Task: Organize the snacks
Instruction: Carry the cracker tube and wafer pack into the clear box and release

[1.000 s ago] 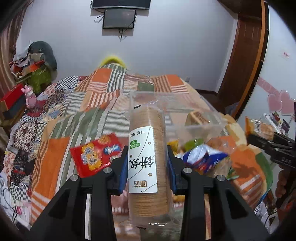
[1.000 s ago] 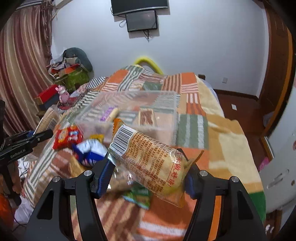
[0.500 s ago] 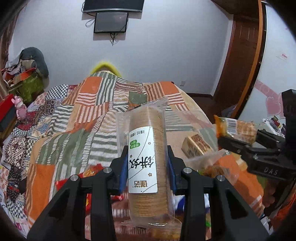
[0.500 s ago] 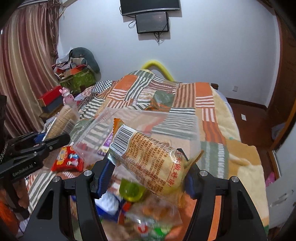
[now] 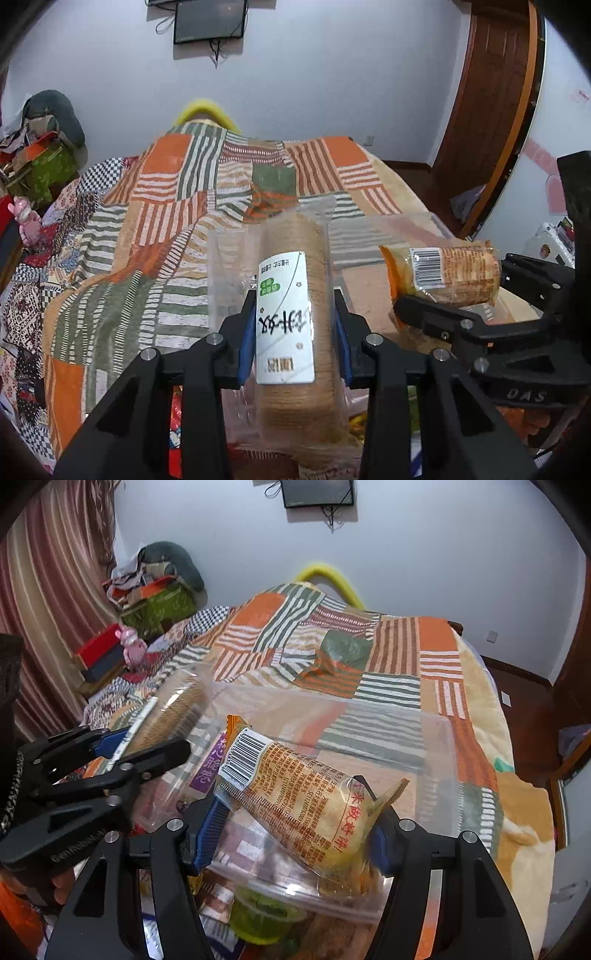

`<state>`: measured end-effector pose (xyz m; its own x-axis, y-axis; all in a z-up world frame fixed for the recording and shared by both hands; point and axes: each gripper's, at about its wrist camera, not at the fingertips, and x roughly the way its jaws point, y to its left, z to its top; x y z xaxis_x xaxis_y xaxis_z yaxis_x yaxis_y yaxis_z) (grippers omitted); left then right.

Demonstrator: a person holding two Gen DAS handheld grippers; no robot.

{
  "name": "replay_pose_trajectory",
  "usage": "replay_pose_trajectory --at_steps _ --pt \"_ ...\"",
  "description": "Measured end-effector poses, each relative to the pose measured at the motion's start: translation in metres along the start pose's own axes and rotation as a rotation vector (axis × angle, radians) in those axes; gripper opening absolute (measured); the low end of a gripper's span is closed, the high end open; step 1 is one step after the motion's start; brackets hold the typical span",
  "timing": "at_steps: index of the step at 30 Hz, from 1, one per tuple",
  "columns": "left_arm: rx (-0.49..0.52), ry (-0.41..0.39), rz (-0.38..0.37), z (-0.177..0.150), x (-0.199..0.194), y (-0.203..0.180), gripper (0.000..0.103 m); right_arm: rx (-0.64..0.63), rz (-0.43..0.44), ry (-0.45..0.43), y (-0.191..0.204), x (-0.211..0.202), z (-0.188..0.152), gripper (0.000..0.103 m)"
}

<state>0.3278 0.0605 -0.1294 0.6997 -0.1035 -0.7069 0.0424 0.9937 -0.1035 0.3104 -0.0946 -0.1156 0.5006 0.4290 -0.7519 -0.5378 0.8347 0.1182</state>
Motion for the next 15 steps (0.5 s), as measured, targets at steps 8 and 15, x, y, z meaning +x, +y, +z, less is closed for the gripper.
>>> replay_pose_trajectory --at_steps 8,15 --pt "0.02 -0.044 0.012 -0.004 -0.005 0.0 0.036 0.005 -0.005 0.012 -0.003 0.004 0.0 0.072" --pt "0.009 -0.038 0.017 -0.012 -0.032 0.018 0.046 0.036 0.014 -0.023 -0.013 -0.018 -0.003 0.08"
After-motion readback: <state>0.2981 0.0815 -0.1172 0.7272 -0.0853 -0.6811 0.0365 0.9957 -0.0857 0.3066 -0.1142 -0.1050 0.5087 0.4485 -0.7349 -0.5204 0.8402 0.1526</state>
